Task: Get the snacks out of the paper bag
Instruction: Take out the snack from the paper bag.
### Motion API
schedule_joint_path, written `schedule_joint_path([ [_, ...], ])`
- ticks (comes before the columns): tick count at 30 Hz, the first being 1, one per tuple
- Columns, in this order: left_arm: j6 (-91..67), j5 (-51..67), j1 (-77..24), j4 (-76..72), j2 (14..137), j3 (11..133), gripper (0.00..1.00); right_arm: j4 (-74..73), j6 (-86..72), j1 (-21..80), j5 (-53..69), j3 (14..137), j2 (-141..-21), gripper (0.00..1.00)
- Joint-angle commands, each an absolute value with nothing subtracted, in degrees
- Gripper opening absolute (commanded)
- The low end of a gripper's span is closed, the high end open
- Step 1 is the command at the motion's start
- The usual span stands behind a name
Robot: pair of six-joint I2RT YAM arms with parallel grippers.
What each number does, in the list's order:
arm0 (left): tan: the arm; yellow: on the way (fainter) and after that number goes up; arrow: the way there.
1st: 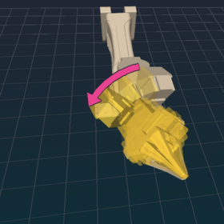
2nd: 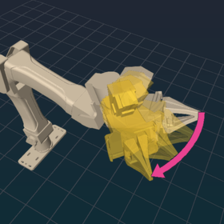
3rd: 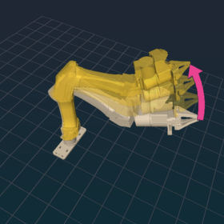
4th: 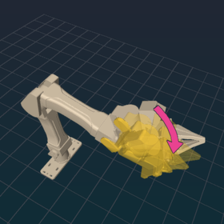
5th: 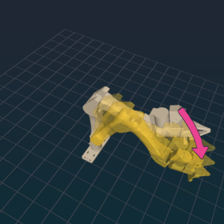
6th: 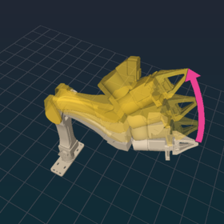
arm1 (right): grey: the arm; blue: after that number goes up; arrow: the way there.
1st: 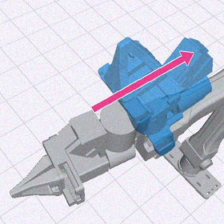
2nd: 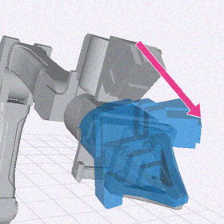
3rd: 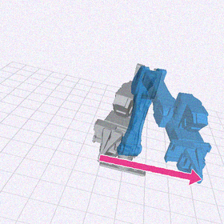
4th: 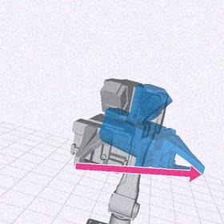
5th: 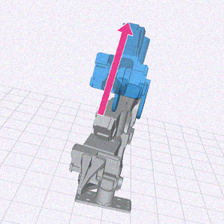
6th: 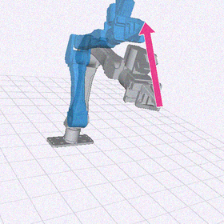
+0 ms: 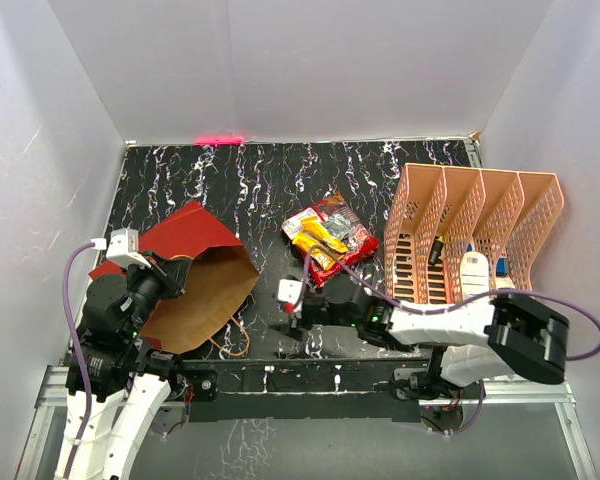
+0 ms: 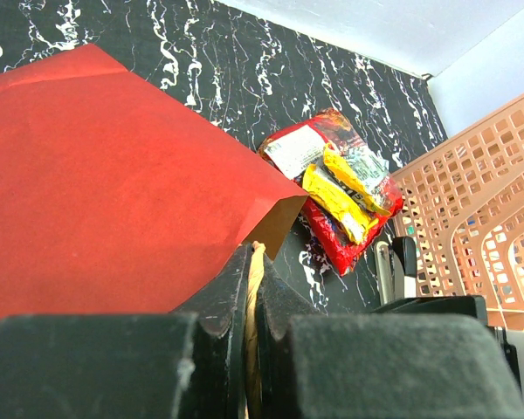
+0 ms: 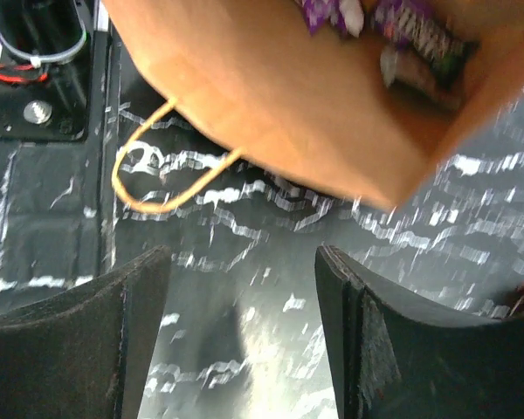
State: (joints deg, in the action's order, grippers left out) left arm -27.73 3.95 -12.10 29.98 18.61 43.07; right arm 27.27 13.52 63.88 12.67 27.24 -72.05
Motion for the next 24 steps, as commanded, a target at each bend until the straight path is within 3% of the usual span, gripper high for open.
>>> schedule_joint_path([
  [1, -27.92, 4.05, -11.88, 28.64, 18.83, 43.13, 0.0, 30.37, 27.7, 66.65, 14.31, 39.36, -78.56, 0.7],
  [5, -27.95, 3.89, -11.84, 28.69, 18.72, 43.13, 0.0, 34.91, 28.85, 67.21, 17.18, 46.42, -86.61, 0.71],
  [12, -27.98, 3.78, -11.83, 28.83, 18.72, 43.24, 0.0, 63.54, 4.5, 67.57, 11.53, 50.56, -105.84, 0.69],
  [18, -27.86, 4.39, -11.83, 28.57, 18.42, 43.11, 0.0, 66.28, 26.84, 68.4, 3.82, 55.46, -116.64, 0.71],
  [24, -28.03, 4.39, -11.84, 28.43, 17.11, 42.84, 0.0, 52.48, 51.9, 68.16, -1.29, 64.21, -122.15, 0.73],
])
